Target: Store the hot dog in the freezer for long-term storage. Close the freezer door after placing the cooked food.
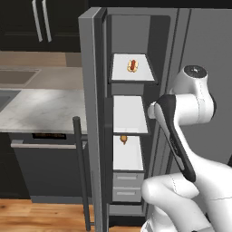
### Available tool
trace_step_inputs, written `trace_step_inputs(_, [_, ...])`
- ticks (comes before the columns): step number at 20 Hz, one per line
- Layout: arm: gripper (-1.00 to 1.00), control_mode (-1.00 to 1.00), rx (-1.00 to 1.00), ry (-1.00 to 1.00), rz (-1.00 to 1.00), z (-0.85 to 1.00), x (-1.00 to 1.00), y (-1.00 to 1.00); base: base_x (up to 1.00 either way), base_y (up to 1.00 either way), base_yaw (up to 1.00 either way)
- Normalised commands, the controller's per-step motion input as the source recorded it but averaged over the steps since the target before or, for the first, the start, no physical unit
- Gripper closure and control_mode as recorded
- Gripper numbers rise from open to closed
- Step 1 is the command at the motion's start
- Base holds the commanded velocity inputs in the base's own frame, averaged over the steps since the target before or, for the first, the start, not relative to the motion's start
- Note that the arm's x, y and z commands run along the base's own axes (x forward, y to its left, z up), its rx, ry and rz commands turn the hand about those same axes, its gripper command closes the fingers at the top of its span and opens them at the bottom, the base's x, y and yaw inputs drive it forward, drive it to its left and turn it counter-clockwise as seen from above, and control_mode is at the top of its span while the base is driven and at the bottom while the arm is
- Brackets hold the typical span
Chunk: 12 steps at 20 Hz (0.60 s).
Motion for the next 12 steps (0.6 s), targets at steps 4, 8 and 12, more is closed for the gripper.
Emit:
trace_step_inputs(4, [-1.00, -1.00, 0.00, 0.25, 0.06, -0.34, -0.01, -0.19, 0.00, 0.00, 0.00])
trace_step_inputs(8, [-1.00, -1.00, 0.00, 0.25, 0.01, -0.26, -0.06, -0.04, 0.00, 0.00, 0.00])
trace_step_inputs(12, [-1.00, -1.00, 0.00, 0.29, 0.00, -0.26, -0.01, 0.00, 0.00, 0.00, 0.00])
